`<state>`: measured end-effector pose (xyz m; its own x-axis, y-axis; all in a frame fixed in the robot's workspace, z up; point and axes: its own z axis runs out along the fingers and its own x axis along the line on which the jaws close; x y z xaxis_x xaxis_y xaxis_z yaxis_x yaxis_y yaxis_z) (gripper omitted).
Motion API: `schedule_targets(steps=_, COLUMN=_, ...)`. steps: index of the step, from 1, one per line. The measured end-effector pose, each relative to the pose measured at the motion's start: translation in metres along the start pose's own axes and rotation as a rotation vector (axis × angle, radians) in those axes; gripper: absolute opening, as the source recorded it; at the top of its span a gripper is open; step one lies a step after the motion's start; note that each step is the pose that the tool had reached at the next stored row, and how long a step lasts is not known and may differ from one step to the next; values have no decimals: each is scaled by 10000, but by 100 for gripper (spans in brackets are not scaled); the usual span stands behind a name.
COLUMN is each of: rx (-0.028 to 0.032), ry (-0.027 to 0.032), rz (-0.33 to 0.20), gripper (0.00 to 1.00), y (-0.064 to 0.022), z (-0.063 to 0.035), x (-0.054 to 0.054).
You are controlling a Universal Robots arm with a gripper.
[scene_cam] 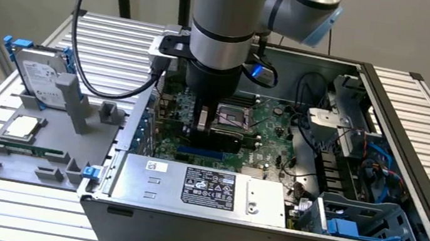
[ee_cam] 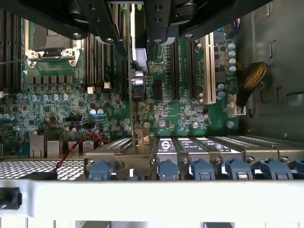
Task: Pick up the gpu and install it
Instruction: 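Press down on the gpu until it lock into place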
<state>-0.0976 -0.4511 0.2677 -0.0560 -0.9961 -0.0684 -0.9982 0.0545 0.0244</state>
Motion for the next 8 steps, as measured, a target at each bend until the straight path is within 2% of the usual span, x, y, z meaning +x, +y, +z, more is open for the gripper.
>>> schedule_targets(steps=4, rx=-21, ry=40, rz=38, gripper=0, y=-1, z=7, x=0)
schedule_targets(steps=8, rx=-61, ry=47, rz=40, gripper=0, y=-7, z=10, x=0)
